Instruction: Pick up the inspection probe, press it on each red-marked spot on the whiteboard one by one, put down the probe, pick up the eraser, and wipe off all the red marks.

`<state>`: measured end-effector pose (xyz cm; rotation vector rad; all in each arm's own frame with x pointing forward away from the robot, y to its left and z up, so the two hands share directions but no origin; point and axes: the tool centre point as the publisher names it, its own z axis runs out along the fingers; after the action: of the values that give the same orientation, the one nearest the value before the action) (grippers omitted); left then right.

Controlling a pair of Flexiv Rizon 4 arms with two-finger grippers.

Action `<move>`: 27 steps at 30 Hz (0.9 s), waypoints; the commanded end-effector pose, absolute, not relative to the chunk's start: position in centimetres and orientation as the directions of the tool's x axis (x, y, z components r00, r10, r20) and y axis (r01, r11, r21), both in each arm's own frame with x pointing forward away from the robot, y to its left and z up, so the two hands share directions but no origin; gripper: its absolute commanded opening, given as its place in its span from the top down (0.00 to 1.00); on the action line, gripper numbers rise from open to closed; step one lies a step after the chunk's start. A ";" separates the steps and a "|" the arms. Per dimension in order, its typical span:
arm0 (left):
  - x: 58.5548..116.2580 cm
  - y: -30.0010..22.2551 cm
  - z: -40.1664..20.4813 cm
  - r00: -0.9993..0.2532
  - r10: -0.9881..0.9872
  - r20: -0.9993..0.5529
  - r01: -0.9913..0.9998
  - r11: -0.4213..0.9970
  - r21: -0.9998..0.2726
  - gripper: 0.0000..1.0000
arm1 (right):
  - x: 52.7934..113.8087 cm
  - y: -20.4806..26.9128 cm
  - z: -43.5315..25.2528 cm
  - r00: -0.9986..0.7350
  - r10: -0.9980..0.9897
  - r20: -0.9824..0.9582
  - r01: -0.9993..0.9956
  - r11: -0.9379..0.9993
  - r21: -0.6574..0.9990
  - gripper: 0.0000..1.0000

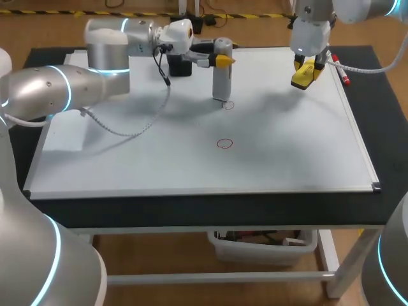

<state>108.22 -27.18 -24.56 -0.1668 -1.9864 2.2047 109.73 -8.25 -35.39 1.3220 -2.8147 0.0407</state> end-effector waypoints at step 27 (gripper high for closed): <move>108.2 -14.8 -22.3 -1.000 -0.006 -0.007 0.007 -0.097 -0.995 1.00 | 109.9 -8.3 -35.3 -0.637 -0.770 0.044 -0.771 0.637 -0.010 1.00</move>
<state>109.40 -15.81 -23.09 -0.1054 -2.0561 2.2944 109.73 -8.25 -35.39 1.3219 -2.8148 0.0407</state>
